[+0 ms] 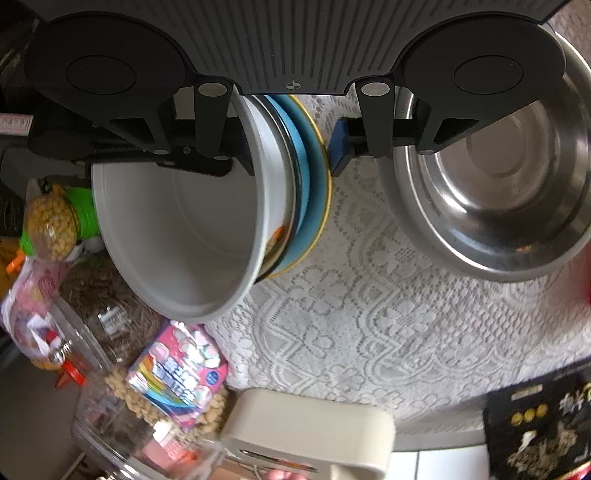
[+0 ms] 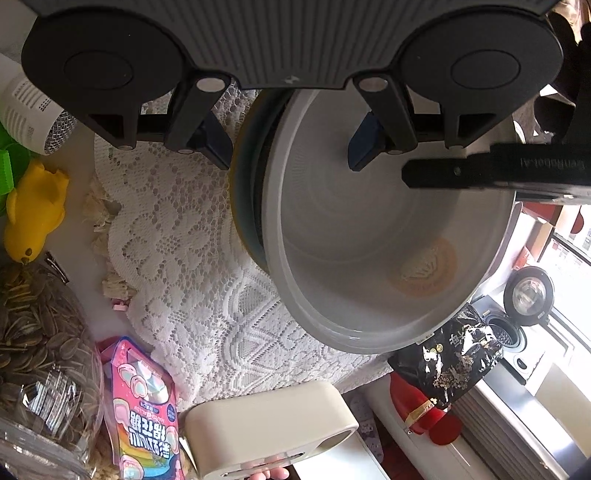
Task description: Organize plates and bowls
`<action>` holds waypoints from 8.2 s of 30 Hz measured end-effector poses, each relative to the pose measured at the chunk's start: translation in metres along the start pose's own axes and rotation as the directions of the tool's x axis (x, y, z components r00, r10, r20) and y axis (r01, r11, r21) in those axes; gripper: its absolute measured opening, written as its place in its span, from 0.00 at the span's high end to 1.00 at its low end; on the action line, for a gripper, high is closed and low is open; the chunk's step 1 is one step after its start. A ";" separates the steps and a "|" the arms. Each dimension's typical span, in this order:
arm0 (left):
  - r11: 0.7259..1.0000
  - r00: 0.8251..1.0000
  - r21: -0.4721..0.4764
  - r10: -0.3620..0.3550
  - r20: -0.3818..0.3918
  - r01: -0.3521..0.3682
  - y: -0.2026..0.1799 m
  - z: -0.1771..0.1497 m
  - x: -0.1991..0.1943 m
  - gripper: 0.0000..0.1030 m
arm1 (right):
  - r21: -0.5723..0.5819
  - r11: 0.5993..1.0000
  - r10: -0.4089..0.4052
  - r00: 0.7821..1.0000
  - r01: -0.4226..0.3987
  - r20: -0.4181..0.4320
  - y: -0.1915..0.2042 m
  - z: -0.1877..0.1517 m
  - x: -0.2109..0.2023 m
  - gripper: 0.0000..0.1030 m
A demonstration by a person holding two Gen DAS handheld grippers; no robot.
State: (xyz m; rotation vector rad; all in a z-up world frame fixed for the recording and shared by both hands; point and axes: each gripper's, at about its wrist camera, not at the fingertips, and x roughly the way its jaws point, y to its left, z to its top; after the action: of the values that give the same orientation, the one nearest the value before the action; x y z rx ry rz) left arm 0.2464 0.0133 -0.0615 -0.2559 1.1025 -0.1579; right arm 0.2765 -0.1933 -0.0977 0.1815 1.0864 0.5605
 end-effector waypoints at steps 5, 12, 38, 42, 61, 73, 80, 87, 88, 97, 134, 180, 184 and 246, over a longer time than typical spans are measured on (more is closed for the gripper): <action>1.000 1.000 0.002 -0.014 -0.005 0.014 -0.003 0.001 0.001 0.46 | 0.049 0.998 0.029 0.999 -0.028 -0.014 -0.006 0.001 0.002 0.32; 1.000 1.000 0.018 -0.001 -0.002 0.001 -0.011 0.001 0.004 0.33 | 0.092 0.994 0.054 0.998 -0.053 -0.017 -0.012 0.003 0.002 0.33; 0.999 1.000 0.031 0.014 0.002 -0.014 -0.012 0.001 0.006 0.34 | 0.083 0.995 0.062 0.998 -0.062 -0.005 -0.012 0.004 0.003 0.34; 0.999 1.000 0.030 0.015 0.000 -0.015 -0.010 0.000 0.005 0.36 | 0.059 0.995 0.086 0.996 -0.085 -0.014 -0.008 0.002 0.004 0.40; 0.999 0.999 0.030 0.035 -0.041 -0.034 -0.010 -0.012 -0.003 0.36 | 0.044 0.994 0.103 0.995 -0.102 -0.009 -0.002 0.004 0.003 0.39; 1.000 0.999 -0.004 0.015 -0.034 -0.015 -0.006 -0.013 -0.009 0.42 | 0.056 0.992 0.114 0.993 -0.113 -0.020 -0.002 0.010 0.006 0.38; 1.000 1.000 0.006 0.018 -0.021 -0.018 -0.010 -0.011 -0.007 0.42 | 0.035 0.995 0.100 0.995 -0.099 -0.031 -0.003 0.001 0.005 0.38; 0.999 0.998 -0.049 -0.024 -0.051 0.021 -0.003 -0.009 -0.007 0.42 | 0.043 0.996 0.086 0.995 -0.084 -0.043 0.001 -0.001 0.005 0.36; 0.999 0.998 -0.051 -0.023 -0.055 0.021 -0.002 -0.009 -0.006 0.42 | 0.058 0.995 0.088 0.995 -0.085 -0.045 0.000 0.000 0.006 0.35; 0.999 0.998 -0.046 0.016 -0.053 -0.018 0.008 -0.005 -0.010 0.42 | 0.039 0.995 0.098 0.993 -0.095 -0.071 0.014 0.001 0.013 0.34; 0.999 0.997 -0.045 0.009 -0.082 -0.013 0.012 0.007 0.005 0.38 | 0.111 0.983 0.157 0.983 -0.146 -0.098 0.002 0.009 0.018 0.42; 0.999 0.998 -0.005 -0.041 0.043 0.041 0.015 0.009 -0.060 0.38 | 0.096 0.991 0.105 0.991 -0.096 -0.086 0.045 0.021 -0.020 0.43; 1.000 0.997 0.002 -0.021 0.074 0.021 0.036 0.005 -0.089 0.38 | 0.046 0.993 0.112 0.991 -0.109 -0.074 0.076 0.029 -0.026 0.43; 0.999 0.996 0.014 -0.046 0.082 0.045 0.174 -0.026 -0.135 0.75 | -0.256 0.933 -0.288 0.952 0.254 -0.102 0.237 0.035 0.057 0.40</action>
State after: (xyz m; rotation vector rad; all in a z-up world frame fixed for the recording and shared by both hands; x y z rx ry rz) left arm 0.1629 0.2114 -0.0053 -0.2740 1.0145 -0.1928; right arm 0.2463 0.0413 -0.0299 -0.2215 1.1446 0.4543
